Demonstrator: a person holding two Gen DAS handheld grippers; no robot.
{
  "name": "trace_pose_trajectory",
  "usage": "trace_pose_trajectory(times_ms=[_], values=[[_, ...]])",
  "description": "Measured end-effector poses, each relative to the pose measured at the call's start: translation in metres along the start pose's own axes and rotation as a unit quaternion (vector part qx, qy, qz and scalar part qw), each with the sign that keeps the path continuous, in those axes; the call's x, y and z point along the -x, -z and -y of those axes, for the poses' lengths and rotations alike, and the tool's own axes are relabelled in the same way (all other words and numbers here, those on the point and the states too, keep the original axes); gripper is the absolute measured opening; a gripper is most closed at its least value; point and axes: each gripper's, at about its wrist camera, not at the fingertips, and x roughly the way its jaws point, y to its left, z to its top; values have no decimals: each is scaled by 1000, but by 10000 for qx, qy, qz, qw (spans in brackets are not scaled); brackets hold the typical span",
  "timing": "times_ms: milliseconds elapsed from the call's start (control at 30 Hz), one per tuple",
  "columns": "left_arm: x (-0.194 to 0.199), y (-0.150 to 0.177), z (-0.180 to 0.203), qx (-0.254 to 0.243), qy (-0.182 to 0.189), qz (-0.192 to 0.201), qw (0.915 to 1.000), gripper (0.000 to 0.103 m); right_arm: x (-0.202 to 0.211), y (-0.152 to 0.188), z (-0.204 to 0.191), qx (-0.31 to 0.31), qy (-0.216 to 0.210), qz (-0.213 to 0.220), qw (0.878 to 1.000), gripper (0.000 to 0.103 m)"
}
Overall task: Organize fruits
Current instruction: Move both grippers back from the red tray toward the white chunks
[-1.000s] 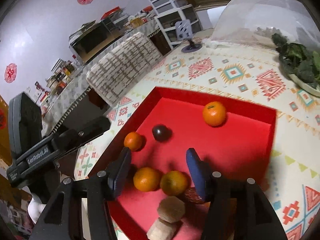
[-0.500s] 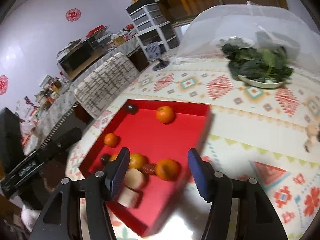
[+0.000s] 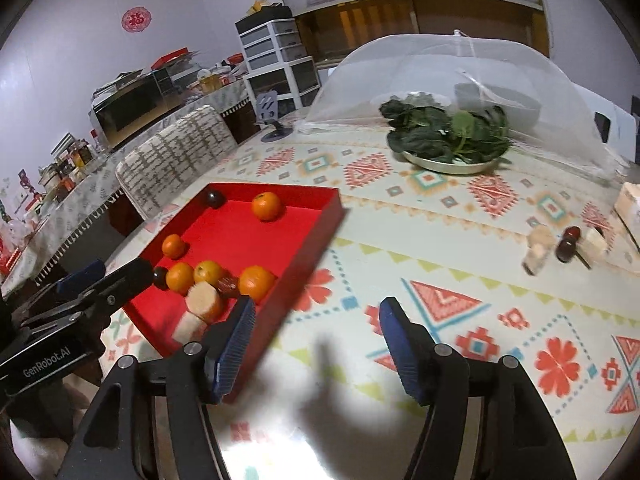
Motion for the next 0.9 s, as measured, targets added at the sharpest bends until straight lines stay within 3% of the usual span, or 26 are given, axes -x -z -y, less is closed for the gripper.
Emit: trace_pose_trajectory(times_ms=[333, 600, 900], values=[[12, 2, 44, -654, -207, 144, 9975, 95, 17, 9, 31, -249, 129, 64, 9996, 69], [7, 1, 80, -1029, -97, 42, 9946, 95, 31, 9, 57, -311, 291, 175, 9989, 71], [-3, -4, 123, -1436, 99, 1, 9896, 95, 48, 4, 111, -613, 742, 264, 9950, 71]])
